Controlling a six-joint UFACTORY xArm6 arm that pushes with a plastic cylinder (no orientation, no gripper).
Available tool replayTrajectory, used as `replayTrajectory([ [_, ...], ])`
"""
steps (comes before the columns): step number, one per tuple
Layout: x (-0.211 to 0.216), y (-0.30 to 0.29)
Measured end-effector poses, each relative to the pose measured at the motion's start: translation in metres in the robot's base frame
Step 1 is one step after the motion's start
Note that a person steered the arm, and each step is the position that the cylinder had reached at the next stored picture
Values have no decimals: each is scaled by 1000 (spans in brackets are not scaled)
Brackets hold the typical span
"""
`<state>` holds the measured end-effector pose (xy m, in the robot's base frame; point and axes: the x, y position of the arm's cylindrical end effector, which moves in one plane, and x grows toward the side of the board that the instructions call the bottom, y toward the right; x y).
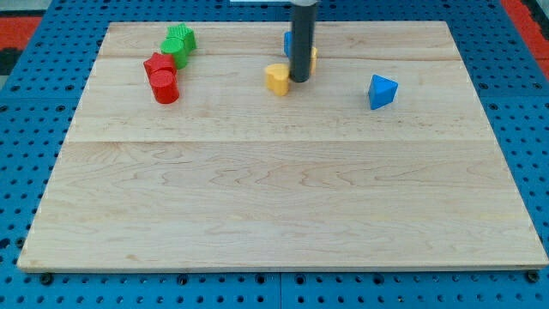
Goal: Move yellow hexagon closer to yellow heart
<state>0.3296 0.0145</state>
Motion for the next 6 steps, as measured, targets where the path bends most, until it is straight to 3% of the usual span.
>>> replayTrajectory([
  [1, 5, 45],
  [2, -26, 134],
  [3, -72, 147],
  [6, 14, -58],
])
